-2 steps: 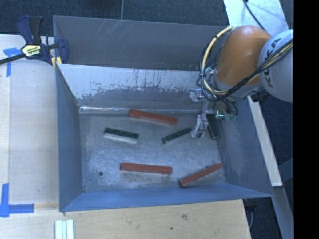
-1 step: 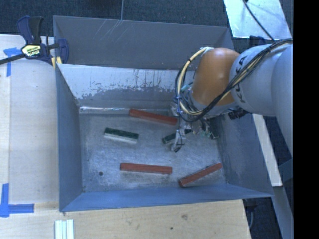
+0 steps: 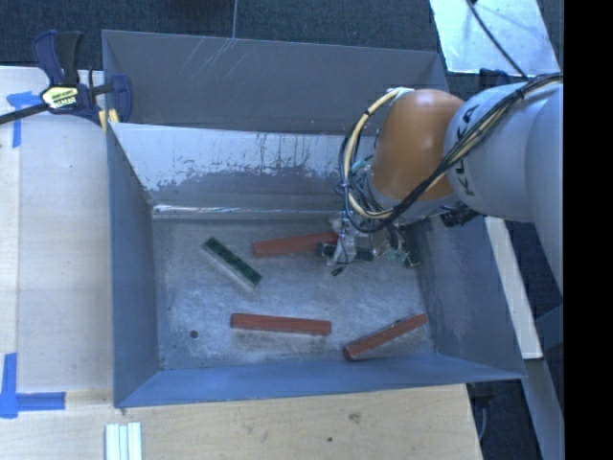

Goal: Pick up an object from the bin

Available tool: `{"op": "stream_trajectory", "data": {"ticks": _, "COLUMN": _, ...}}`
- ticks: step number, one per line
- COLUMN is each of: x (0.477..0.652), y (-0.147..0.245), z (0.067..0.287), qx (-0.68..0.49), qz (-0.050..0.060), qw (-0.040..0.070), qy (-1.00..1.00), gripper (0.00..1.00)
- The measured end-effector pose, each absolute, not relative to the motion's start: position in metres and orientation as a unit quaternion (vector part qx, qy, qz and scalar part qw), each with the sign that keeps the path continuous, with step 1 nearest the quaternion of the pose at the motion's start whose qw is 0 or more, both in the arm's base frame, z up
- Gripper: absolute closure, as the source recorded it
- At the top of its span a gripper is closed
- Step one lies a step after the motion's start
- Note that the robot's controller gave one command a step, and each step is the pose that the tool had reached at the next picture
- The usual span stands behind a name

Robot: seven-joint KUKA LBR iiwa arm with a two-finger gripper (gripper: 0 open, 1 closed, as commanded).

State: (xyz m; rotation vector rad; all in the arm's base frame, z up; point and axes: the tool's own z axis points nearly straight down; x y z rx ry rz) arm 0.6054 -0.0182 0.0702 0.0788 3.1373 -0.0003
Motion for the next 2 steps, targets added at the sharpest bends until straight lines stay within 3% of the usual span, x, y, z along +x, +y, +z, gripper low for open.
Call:
{"op": "stream_trajectory", "data": {"ticks": 1, "x": 0.610, "y": -0.013, "z": 0.171, "qx": 0.026, "qz": 0.000, "qw": 0.006, "qy": 1.000, "gripper": 1.00}}
{"op": "stream_trajectory", "data": {"ticks": 2, "x": 0.609, "y": -0.028, "z": 0.229, "qx": 0.032, "qz": 0.000, "qw": 0.006, "qy": 0.999, "gripper": 1.00}}
